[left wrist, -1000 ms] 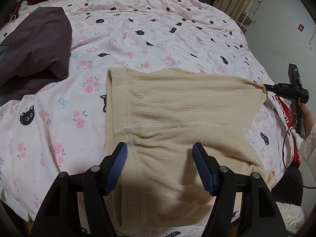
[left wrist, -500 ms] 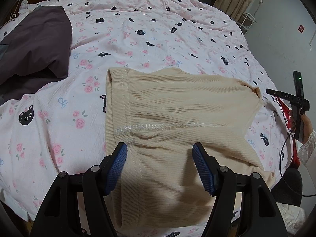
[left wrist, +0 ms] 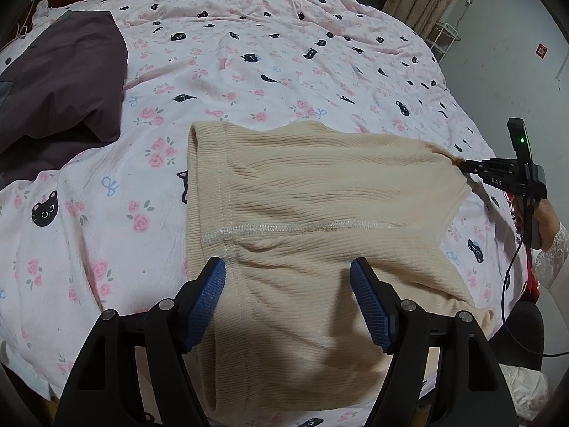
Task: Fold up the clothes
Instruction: 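Grasp a sweater sleeve cuff with the right gripper and pull it straight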
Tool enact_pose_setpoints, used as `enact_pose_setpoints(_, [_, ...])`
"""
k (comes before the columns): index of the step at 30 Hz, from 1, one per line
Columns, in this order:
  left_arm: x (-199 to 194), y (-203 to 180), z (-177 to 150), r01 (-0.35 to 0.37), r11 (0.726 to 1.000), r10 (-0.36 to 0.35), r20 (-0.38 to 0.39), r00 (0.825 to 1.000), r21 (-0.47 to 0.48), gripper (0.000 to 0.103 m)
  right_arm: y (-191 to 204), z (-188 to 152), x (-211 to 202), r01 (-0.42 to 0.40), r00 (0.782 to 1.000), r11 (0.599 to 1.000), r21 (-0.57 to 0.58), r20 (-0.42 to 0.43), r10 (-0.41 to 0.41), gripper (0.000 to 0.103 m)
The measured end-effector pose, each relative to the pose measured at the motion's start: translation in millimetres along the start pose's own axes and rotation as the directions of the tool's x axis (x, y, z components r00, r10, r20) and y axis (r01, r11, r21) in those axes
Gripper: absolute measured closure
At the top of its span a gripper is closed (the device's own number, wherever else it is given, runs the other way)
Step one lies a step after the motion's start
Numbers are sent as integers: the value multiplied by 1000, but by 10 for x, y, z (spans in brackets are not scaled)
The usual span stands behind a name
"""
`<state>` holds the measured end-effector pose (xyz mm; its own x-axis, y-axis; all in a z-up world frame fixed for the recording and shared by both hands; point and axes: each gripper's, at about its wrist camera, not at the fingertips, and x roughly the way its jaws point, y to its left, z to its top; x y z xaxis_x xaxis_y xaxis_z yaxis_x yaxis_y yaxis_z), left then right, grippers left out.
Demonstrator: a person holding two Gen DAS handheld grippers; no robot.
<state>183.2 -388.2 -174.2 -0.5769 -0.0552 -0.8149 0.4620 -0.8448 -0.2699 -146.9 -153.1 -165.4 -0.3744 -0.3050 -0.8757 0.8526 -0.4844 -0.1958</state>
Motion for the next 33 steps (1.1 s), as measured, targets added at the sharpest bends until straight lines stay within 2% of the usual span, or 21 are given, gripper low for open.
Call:
enact_pose_setpoints(9, [4,18,8,11,1000,-11,3,1000,-10,34,-189,247,-53,9,1000,1000,1,5,-9,99])
enact_pose_setpoints(17, [11,13,17,11,1000,-11,2,1000,-10,34,-280,460,210,3,998,1000,18,-61,-2,99])
enact_pose_setpoints(22, [16,16,24,11,1000,-11,2,1000,-12,34,-294,507,436,16,991,999,44,-134,-10,98])
enact_pose_setpoints(24, [18,17,25,12,1000,-12,2,1000,-12,34,-292,503,469,27,990,998,48,-140,-20,96])
enact_pose_setpoints(27, [20,17,27,13,1000,-13,3,1000,-13,34,-327,496,464,31,990,997,70,-138,-21,85])
enact_pose_setpoints(29, [18,16,27,14,1000,-14,4,1000,-14,34,-385,482,446,42,990,995,89,-134,-30,70])
enact_pose_setpoints(30, [17,16,27,14,1000,-14,4,1000,-14,34,-423,476,433,49,991,994,101,-132,-36,66])
enact_pose_setpoints(33, [15,19,28,15,1000,-15,5,1000,-16,34,-540,444,364,52,992,987,150,-122,-34,63])
